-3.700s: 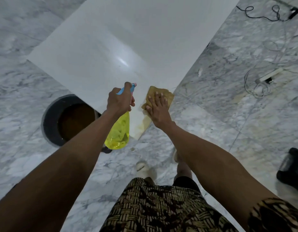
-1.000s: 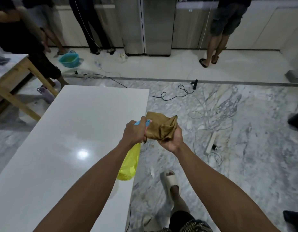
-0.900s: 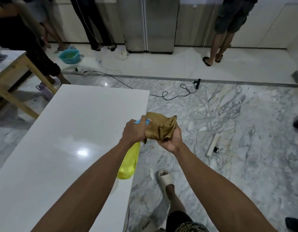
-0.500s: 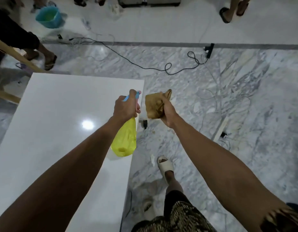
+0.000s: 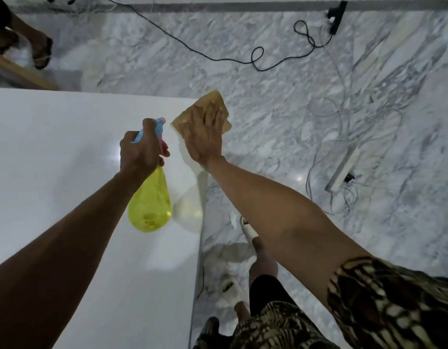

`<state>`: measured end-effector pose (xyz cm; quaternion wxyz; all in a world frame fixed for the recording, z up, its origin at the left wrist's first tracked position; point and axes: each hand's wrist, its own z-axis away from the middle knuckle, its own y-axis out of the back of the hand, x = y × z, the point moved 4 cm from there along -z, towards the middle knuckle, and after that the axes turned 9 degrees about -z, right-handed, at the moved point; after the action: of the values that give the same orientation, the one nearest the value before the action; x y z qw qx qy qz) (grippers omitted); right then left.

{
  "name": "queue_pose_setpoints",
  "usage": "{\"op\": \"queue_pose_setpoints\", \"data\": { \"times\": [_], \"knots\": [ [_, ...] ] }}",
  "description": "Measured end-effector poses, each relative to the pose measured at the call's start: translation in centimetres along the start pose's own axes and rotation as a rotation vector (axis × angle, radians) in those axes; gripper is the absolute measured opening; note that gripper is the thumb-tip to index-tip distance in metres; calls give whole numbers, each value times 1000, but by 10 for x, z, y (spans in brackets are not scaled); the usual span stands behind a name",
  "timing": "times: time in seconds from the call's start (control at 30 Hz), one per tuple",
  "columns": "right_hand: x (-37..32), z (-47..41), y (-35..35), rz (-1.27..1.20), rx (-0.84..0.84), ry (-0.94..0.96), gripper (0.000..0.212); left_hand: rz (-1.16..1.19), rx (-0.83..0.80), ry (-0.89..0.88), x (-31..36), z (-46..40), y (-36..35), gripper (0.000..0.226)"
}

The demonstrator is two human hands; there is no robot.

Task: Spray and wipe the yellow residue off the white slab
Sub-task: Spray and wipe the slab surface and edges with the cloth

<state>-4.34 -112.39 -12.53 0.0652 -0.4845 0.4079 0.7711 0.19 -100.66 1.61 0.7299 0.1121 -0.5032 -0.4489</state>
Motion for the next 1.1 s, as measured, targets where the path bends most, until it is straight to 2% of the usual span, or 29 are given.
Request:
{"op": "queue_pose_setpoints", "data": {
  "times": [0.07,0.17,0.27,0.37,0.47,0.57,0.77,0.9,1.0,1.1],
  "knots": [
    [-2,-10,6,4,138,14,60,-4,-6,16,0,-6,0,60],
    [-1,-28,-1,132,91,-81,75,7,-6,30,-2,-14,-3,68],
    [3,-29,-6,188,140,-55,83,17,-15,26,-4,-15,-11,67],
    [8,-23,-5,134,225,6,78,24,-48,16,-5,-12,-20,93],
    [6,-23,-10,176,225,-24,61,35,-73,8,-4,-10,-25,101],
    [7,-22,-14,217,261,-11,47,19,-87,-14,-6,-7,-26,93],
    [10,-9,-18,284,247,85,46,-19,-77,-10,-16,1,-19,74],
    [12,13,-21,344,230,116,47,-57,-63,-29,-20,9,-18,45],
    [10,28,-24,369,188,110,48,-80,-59,-30,-26,15,-18,53],
    [11,45,-31,404,150,106,49,-66,-63,-51,-30,22,-20,52]
  ]
}}
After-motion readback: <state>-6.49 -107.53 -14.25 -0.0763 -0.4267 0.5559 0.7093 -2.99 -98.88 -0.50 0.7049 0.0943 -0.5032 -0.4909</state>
